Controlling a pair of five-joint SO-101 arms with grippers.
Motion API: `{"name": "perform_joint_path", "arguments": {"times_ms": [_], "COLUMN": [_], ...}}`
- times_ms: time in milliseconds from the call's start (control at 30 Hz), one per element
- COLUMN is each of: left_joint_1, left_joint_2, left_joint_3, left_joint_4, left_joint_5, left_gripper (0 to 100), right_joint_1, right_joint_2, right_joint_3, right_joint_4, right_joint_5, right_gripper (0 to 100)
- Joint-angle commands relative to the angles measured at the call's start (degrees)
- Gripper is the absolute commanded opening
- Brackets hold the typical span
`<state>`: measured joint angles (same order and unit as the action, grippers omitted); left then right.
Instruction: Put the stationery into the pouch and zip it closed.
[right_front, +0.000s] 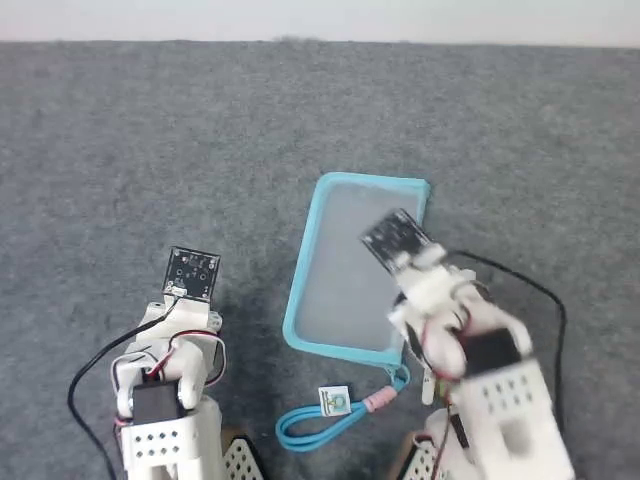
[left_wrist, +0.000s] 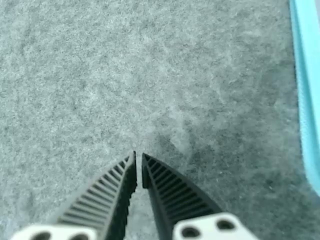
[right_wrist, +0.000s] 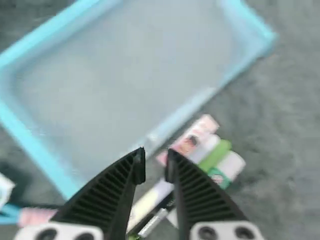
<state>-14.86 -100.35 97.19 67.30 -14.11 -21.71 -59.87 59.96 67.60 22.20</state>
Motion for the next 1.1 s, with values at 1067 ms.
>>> {"name": "perform_joint_path", "arguments": {"times_ms": [1067], "left_joint_1": [5.01], "left_joint_2": [0.44], "left_joint_3": [-0.4], "left_joint_4": [0.26], "left_joint_5": [-0.53], "left_gripper": [1], "right_joint_1": [-4.53], "right_joint_2": [16.92], "right_joint_3": [2.02], "right_joint_4": [-3.12], "right_joint_5": [2.02], "right_gripper": [19.8]}}
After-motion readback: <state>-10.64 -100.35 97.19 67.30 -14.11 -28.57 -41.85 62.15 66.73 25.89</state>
